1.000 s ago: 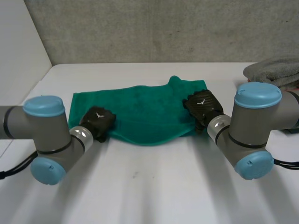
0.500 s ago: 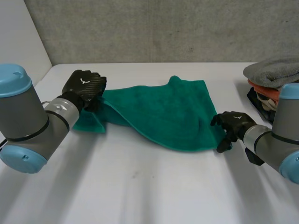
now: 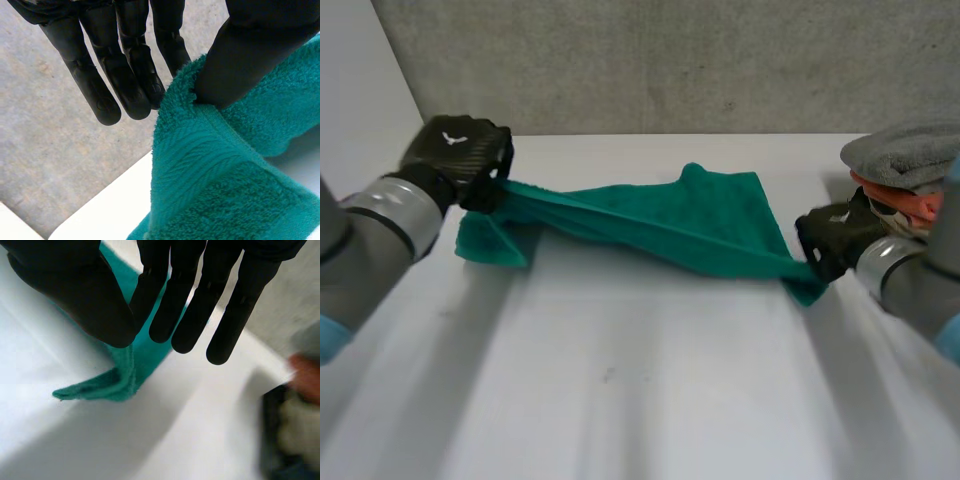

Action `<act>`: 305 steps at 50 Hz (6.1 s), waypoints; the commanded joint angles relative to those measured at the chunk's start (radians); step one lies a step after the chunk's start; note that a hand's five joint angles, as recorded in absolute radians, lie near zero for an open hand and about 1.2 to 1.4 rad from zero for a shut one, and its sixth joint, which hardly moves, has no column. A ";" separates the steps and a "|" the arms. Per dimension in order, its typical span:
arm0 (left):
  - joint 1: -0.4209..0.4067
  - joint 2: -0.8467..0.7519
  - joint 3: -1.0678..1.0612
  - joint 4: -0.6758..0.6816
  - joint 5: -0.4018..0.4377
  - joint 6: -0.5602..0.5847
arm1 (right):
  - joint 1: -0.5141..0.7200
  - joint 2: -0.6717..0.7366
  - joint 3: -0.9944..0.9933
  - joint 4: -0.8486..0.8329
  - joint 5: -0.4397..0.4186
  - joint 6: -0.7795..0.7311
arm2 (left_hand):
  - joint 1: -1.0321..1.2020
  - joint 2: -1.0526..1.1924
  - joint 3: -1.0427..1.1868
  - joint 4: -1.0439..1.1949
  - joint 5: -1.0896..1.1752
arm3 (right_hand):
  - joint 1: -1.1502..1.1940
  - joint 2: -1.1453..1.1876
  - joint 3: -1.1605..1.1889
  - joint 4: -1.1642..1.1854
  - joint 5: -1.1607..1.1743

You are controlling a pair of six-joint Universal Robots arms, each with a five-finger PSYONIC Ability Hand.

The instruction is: Fold the laundry.

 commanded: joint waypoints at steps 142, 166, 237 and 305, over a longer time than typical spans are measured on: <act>0.084 -0.214 0.514 0.402 0.019 0.166 | 0.012 -0.036 -0.492 -0.504 0.084 0.137 | 0.252 0.202 0.209 0.197 0.236 | 0.283 0.221 0.213 0.203 0.244; 0.187 -0.336 -0.172 0.368 0.130 0.262 | 0.003 0.125 -0.038 -0.194 -0.051 0.049 | 0.185 0.135 0.143 0.130 0.170 | 0.283 0.221 0.213 0.203 0.244; 0.149 -0.330 -0.001 0.073 0.081 0.629 | -0.055 0.183 -0.114 0.096 0.100 -0.298 | 0.252 0.202 0.209 0.197 0.236 | 0.283 0.221 0.213 0.203 0.244; 0.109 -0.614 0.296 0.086 0.038 0.520 | -0.092 -0.010 0.174 -0.042 -0.044 -0.143 | -0.970 -1.020 -1.013 -1.025 -0.986 | -0.939 -1.000 -1.009 -1.018 -0.977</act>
